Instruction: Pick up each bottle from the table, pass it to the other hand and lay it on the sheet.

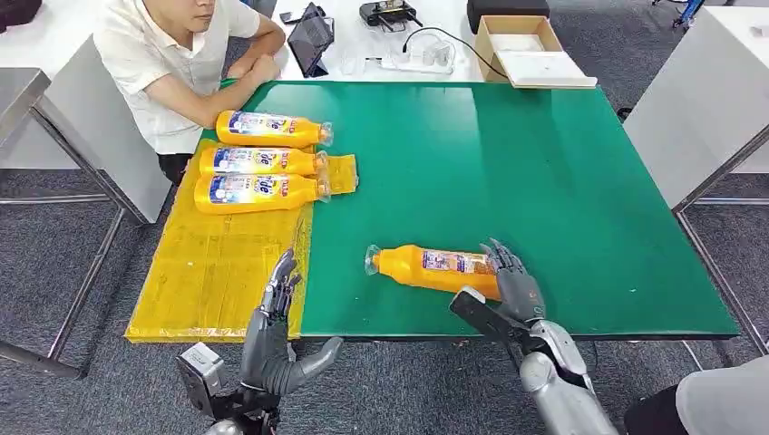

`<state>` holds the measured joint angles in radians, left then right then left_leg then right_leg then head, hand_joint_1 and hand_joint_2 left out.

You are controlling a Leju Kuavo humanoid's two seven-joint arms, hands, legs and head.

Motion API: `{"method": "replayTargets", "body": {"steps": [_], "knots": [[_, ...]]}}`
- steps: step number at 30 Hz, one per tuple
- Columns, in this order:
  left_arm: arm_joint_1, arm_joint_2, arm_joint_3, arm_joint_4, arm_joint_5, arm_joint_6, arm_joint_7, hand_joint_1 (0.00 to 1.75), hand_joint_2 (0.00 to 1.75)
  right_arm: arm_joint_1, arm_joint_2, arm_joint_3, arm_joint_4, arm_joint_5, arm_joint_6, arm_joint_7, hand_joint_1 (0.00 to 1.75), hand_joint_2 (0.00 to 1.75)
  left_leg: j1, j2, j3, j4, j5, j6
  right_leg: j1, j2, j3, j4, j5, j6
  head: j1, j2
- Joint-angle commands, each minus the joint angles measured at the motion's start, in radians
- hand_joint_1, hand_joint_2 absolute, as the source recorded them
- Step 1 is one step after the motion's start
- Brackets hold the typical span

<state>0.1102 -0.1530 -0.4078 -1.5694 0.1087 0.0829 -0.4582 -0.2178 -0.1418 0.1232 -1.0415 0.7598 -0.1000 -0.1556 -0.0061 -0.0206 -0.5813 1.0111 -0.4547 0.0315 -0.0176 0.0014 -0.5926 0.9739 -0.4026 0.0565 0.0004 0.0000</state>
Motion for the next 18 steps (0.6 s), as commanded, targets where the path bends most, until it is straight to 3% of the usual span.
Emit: {"method": "replayTargets", "body": {"steps": [1,4,12,18], "knots": [[-0.030,0.025,-0.006,0.038,0.047,-0.059,0.038,0.00,1.75,-0.102,-0.054,0.117,0.116,0.008,0.016,0.041,0.00,1.75,0.001,0.003,0.002,-0.001,-0.001,-0.002,0.001,0.002,0.001,0.000,0.000,-0.002,0.000,0.000],[-0.041,0.022,0.000,0.047,0.047,-0.071,0.045,0.00,1.75,-0.161,-0.065,0.145,0.198,-0.010,0.073,0.072,0.00,1.75,0.001,0.005,0.003,0.000,-0.001,-0.002,0.001,0.003,0.002,0.000,0.000,-0.002,0.000,0.000],[-0.058,0.016,-0.001,0.069,0.046,-0.092,0.057,0.00,1.75,-0.285,-0.064,0.180,0.376,-0.011,0.092,0.115,0.00,1.75,0.001,0.005,0.003,-0.001,-0.001,-0.002,0.001,0.004,0.002,0.000,0.000,-0.002,0.000,0.000],[-0.065,0.013,-0.004,0.078,0.064,-0.117,0.068,0.00,1.75,-0.318,-0.055,0.207,0.447,-0.001,0.114,0.100,0.00,1.75,0.001,0.003,0.003,-0.001,0.000,-0.001,0.001,0.002,0.002,-0.001,0.001,-0.001,0.000,0.000]]}}
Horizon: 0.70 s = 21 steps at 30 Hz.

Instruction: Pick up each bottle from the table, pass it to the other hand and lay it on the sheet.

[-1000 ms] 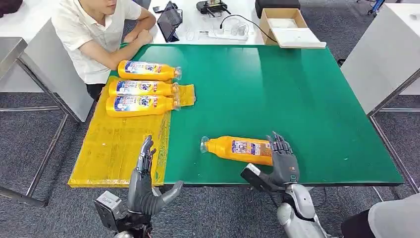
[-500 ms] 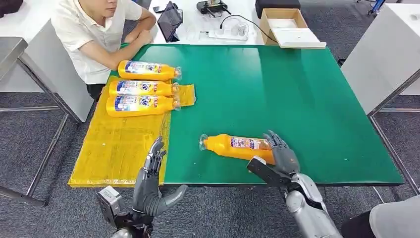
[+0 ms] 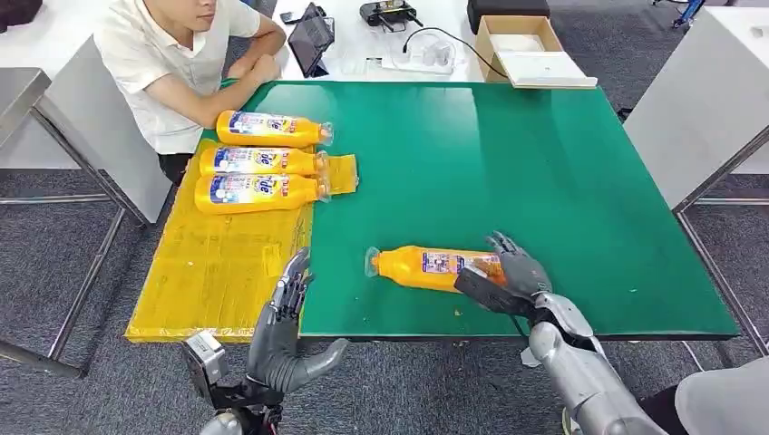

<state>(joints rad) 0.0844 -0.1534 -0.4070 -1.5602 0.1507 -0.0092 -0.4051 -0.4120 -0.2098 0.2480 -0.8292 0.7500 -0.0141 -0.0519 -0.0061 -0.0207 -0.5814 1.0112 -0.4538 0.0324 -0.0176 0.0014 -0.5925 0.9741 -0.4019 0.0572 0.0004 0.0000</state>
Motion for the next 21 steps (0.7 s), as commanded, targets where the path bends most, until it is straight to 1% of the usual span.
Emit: {"method": "replayTargets", "body": {"steps": [1,2,5,9,10,11,12,13,18,21], "knots": [[-0.041,0.013,-0.004,0.071,0.024,-0.027,0.016,0.00,1.75,-0.126,0.014,0.085,0.242,0.009,0.031,-0.003,0.00,1.75,0.001,0.003,0.003,-0.001,-0.001,-0.002,0.001,0.002,0.002,-0.001,0.000,-0.002,0.000,0.000],[-0.041,0.013,-0.004,0.071,0.024,-0.027,0.016,0.00,1.75,-0.124,0.014,0.085,0.244,0.009,0.031,-0.003,0.00,1.75,0.001,0.004,0.005,-0.001,-0.001,-0.003,0.001,0.002,0.004,-0.001,0.000,-0.003,0.000,0.000],[-0.041,0.013,-0.004,0.071,0.024,-0.027,0.016,0.00,1.75,-0.124,0.014,0.085,0.244,0.009,0.031,-0.003,0.00,1.75,0.001,0.002,0.002,-0.001,0.000,-0.001,0.001,0.001,0.002,-0.001,0.000,-0.001,0.000,0.000],[-0.044,0.012,-0.003,0.076,0.028,-0.032,0.018,0.00,1.75,-0.132,0.015,0.092,0.262,0.010,0.044,-0.003,0.00,1.75,0.001,0.003,0.004,-0.001,-0.001,-0.002,0.001,0.001,0.003,-0.001,0.000,-0.002,0.000,0.000],[-0.049,0.011,-0.005,0.082,0.030,-0.037,0.019,0.00,1.75,-0.139,0.014,0.099,0.283,0.004,0.065,-0.013,0.09,1.75,0.001,0.002,0.003,-0.001,0.000,-0.002,0.001,0.001,0.003,-0.001,0.000,-0.002,0.000,0.000],[-0.051,0.011,-0.005,0.085,0.031,-0.038,0.019,0.00,1.75,-0.141,0.011,0.102,0.291,0.004,0.069,-0.017,1.48,1.75,0.001,0.003,0.005,-0.001,-0.001,-0.002,0.001,0.001,0.004,-0.001,0.000,-0.003,0.000,0.000],[-0.054,0.011,-0.006,0.088,0.032,-0.040,0.019,0.00,1.75,-0.143,0.009,0.106,0.301,0.003,0.076,-0.023,1.71,1.75,0.001,0.002,0.004,-0.001,0.000,-0.002,0.001,0.000,0.003,-0.001,0.000,-0.002,0.000,0.000],[-0.057,0.012,-0.007,0.092,0.034,-0.042,0.018,0.00,1.75,-0.146,0.007,0.111,0.313,0.001,0.086,-0.030,1.75,1.75,0.001,0.001,0.003,-0.001,0.000,-0.002,0.001,0.000,0.003,-0.001,0.000,-0.002,0.000,0.000],[-0.068,0.012,-0.012,0.104,0.037,-0.046,0.018,0.00,1.75,-0.148,0.010,0.112,0.343,-0.010,0.092,-0.045,1.75,1.75,0.001,0.002,0.007,-0.001,0.000,-0.002,0.001,0.000,0.006,-0.002,0.000,-0.003,0.000,0.000],[-0.069,0.013,-0.017,0.104,0.040,-0.047,0.016,0.00,1.75,-0.138,0.017,0.105,0.343,-0.025,0.069,-0.076,1.75,1.75,0.001,0.000,0.008,-0.001,0.000,-0.002,0.002,-0.001,0.007,-0.002,0.000,-0.002,0.000,0.000]]}}
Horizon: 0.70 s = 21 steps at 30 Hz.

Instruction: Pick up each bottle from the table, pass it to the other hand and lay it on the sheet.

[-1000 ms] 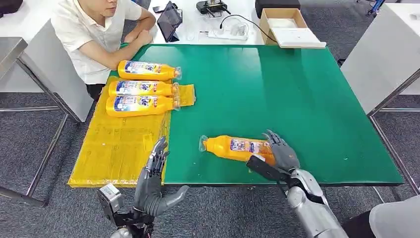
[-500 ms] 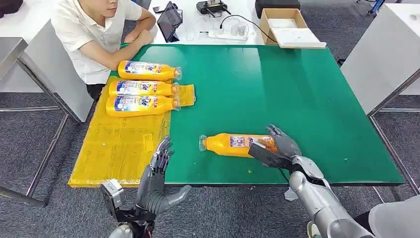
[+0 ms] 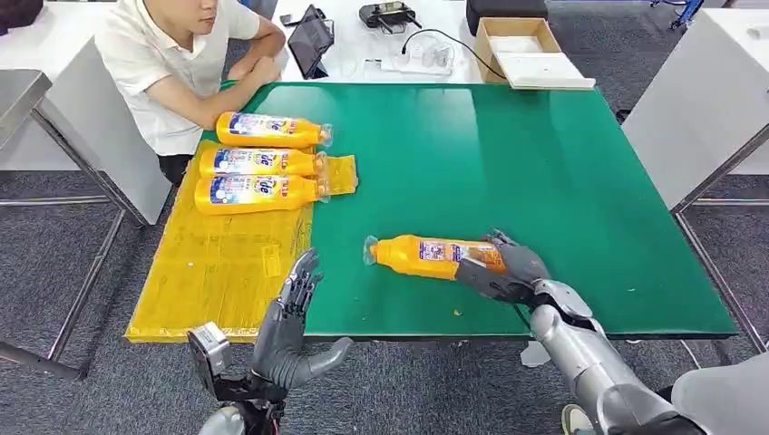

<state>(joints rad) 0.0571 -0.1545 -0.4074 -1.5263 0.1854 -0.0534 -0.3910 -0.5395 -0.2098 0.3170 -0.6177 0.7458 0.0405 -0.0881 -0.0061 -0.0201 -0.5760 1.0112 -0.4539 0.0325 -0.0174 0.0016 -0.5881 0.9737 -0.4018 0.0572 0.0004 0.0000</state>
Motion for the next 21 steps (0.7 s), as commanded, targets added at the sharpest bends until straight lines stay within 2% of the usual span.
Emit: {"method": "replayTargets", "body": {"steps": [1,21], "knots": [[-0.040,0.017,-0.018,0.067,0.006,-0.003,0.001,0.00,1.75,-0.002,0.021,0.036,0.125,-0.023,-0.004,-0.057,1.75,1.75,0.002,0.000,0.003,-0.001,0.000,-0.003,0.002,-0.001,0.004,-0.002,0.000,-0.003,0.000,0.000],[-0.037,0.021,-0.020,0.066,0.013,-0.003,-0.003,0.00,1.75,0.023,0.031,0.030,0.107,-0.039,-0.031,-0.092,1.75,1.75,0.002,0.001,0.006,-0.002,0.000,-0.003,0.002,-0.001,0.006,-0.003,0.000,-0.003,0.000,0.000]]}}
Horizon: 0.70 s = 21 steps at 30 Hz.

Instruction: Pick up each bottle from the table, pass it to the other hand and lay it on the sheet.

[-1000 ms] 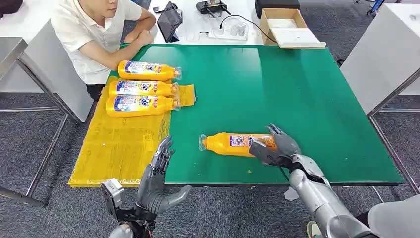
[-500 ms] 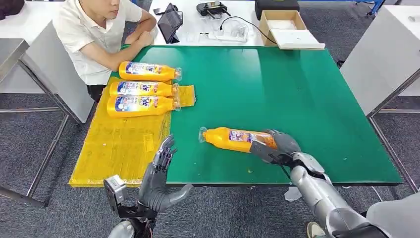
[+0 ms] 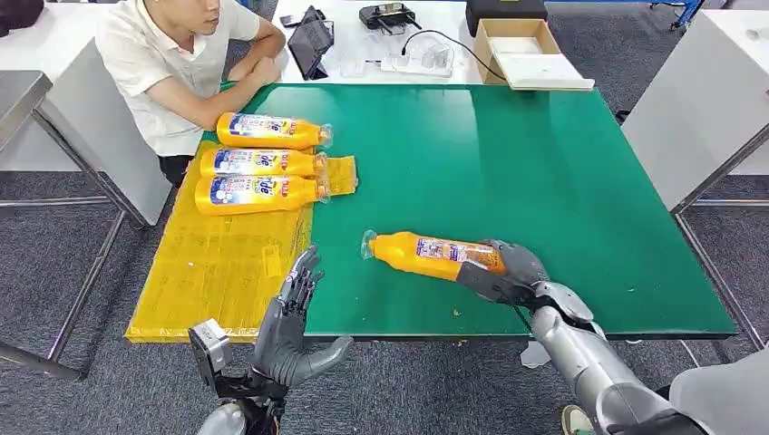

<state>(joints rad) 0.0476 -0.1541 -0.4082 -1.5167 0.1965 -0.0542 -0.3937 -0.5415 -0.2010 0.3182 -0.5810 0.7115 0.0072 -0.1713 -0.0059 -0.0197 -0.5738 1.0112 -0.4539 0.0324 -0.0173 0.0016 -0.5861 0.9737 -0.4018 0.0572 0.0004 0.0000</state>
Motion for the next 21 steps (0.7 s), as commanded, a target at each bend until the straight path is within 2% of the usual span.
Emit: {"method": "replayTargets", "body": {"steps": [1,3,7,9,11,14,16,21], "knots": [[-0.028,0.021,-0.019,0.057,0.003,-0.003,-0.001,0.00,1.75,0.028,0.023,0.026,0.069,-0.009,-0.001,-0.014,1.75,1.75,0.001,0.000,0.003,-0.002,0.000,-0.002,0.002,-0.001,0.003,-0.002,0.000,-0.002,0.000,0.000],[-0.026,0.020,-0.018,0.054,0.007,-0.002,-0.004,0.00,1.75,0.038,0.027,0.017,0.056,-0.023,-0.022,-0.045,1.75,1.75,0.002,0.001,0.003,-0.002,0.000,-0.003,0.002,-0.001,0.004,-0.002,0.000,-0.003,0.000,0.000],[-0.002,0.000,0.007,0.021,0.023,0.062,-0.044,0.00,1.75,0.115,0.074,-0.083,-0.075,-0.157,-0.084,-0.198,1.75,1.75,0.002,0.001,0.004,-0.002,-0.001,-0.003,0.002,-0.001,0.004,-0.002,-0.001,-0.003,0.000,0.000],[0.017,-0.021,0.022,-0.012,0.024,0.178,-0.082,0.00,1.75,0.203,0.122,-0.157,-0.248,-0.254,-0.129,-0.271,1.75,1.75,0.002,0.002,0.002,-0.001,-0.001,-0.002,0.002,0.001,0.002,-0.002,0.000,-0.003,0.000,0.000],[0.035,-0.042,0.041,-0.037,0.087,0.253,-0.075,0.00,1.75,0.284,0.167,-0.200,-0.414,-0.330,-0.163,-0.295,1.75,1.75,0.002,0.004,0.002,-0.001,-0.002,-0.003,0.002,0.003,0.002,-0.001,-0.001,-0.003,0.000,0.000],[0.068,-0.031,0.038,-0.084,0.143,0.303,-0.088,0.00,1.75,0.375,0.195,-0.204,-0.595,-0.392,-0.185,-0.294,1.75,1.75,0.002,0.004,-0.001,0.000,-0.003,-0.004,0.002,0.003,-0.001,0.002,-0.002,-0.004,0.000,0.000],[0.081,-0.018,0.033,-0.090,0.148,0.318,-0.097,0.00,1.75,0.393,0.190,-0.190,-0.622,-0.402,-0.182,-0.284,1.75,1.75,0.002,0.000,-0.005,0.000,-0.002,-0.002,0.002,0.001,-0.004,0.001,-0.001,-0.002,0.000,0.000],[0.067,-0.004,0.006,-0.061,0.178,0.287,-0.091,0.00,1.75,0.387,0.200,-0.203,-0.595,-0.431,-0.197,-0.316,1.75,1.75,0.002,0.002,-0.004,0.000,-0.002,-0.002,0.001,0.001,-0.003,0.000,-0.002,-0.002,0.000,0.000]]}}
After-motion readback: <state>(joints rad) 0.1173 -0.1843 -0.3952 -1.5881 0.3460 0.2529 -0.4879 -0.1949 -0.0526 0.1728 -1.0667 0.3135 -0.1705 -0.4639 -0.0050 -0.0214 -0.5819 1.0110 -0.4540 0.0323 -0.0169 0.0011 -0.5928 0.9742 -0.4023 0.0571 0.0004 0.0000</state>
